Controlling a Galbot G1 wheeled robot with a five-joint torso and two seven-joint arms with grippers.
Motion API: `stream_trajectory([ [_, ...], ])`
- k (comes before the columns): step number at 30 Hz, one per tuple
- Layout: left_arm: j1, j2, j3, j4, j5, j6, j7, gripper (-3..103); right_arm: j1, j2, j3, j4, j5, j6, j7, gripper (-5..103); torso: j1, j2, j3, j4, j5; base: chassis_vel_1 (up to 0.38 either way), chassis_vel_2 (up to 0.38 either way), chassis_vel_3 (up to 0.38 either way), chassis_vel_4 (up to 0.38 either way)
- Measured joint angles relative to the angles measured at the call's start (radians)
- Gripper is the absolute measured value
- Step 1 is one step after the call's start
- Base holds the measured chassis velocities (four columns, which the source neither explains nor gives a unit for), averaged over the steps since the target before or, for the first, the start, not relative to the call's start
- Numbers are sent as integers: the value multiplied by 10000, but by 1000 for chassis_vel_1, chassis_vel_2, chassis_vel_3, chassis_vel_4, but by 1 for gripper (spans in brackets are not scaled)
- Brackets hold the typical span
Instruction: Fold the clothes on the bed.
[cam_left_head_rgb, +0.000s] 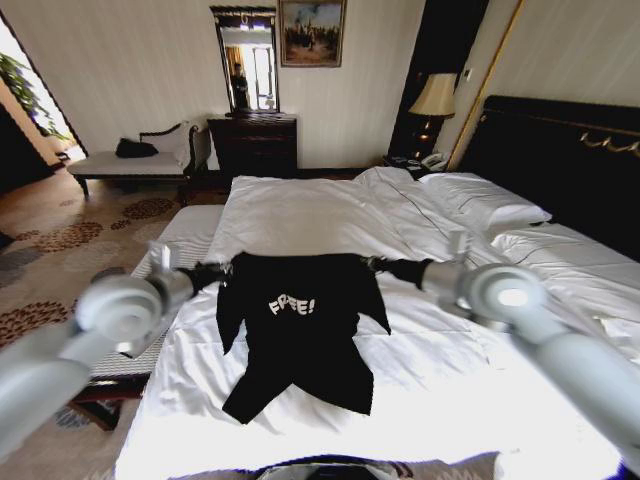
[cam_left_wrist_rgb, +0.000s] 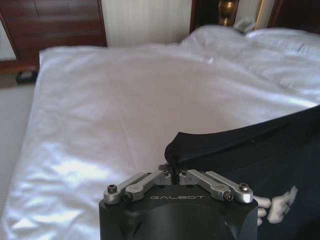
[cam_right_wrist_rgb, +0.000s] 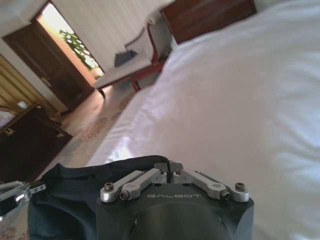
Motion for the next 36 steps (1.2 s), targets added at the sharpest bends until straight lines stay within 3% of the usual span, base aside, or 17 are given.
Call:
stream_trajectory([
  [2, -820, -698, 1204, 809, 524, -85, 18, 2, 26, 584, -494, -960, -896, 135, -411, 0, 0, 1, -1, -3, -1, 0, 0, 0, 0],
  [8, -2368, -1751, 2739, 2184, 824, -136, 53, 2, 215, 1259, -963, -2213, -2007, 342, -1062, 0, 0, 1, 0, -9, 5, 0, 0, 0, 0],
  [11, -3308, -2288, 3698, 3122, 1034, -147, 240, 2, 440, 1478, -1094, -2866, -2384, 454, -1369, 0, 1, 1, 0, -5, 5, 0, 0, 0, 0],
  [12, -3950, -2733, 4237, 3928, 1179, -158, 397, 2, 743, 1607, -1274, -3453, -2557, 514, -1526, 0, 1, 1, 0, -10, 0, 0, 0, 0, 0],
  [16, -4734, -3431, 4815, 5076, 1366, -182, 603, 2, 1287, 1846, -1655, -4390, -2792, 592, -1746, 0, 0, 2, 0, -1, 5, 0, 0, 0, 0],
  [17, -5267, -3944, 5223, 5847, 1523, -273, 761, 2, 1650, 2065, -1946, -5103, -3038, 689, -1923, 0, 1, 1, 0, -5, 0, 0, 0, 0, 0],
  [21, -6061, -4662, 5970, 7055, 1951, -594, 1205, 2, 2268, 2545, -2429, -6401, -3513, 860, -2230, 0, 2, 1, 1, -11, 3, 0, 0, 0, 0],
  [26, -6494, -5181, 6234, 8205, 2290, -806, 1492, 2, 2851, 3106, -2753, -7548, -3990, 1050, -2542, 0, 1, 1, 0, -5, 6, 0, 0, 0, 0],
  [30, -6790, -5885, 6256, 9884, 2648, -974, 1787, 2, 3739, 4008, -3002, -9214, -4520, 1325, -2846, 0, 1, 1, 0, 0, -1, 0, 0, 0, 0],
  [32, -6802, -5971, 6256, 10073, 2728, -1008, 1834, 2, 3865, 4136, -3024, -9439, -4563, 1367, -2875, 0, 1, 1, 0, 1, -1, 0, 0, 0, 0],
  [36, -6919, -6658, 6224, 11258, 3372, -1345, 2229, 2, 4401, 4649, -3094, -10420, -4787, 1568, -3014, 0, 0, 0, 0, -4, 0, 0, 0, 0, 0],
])
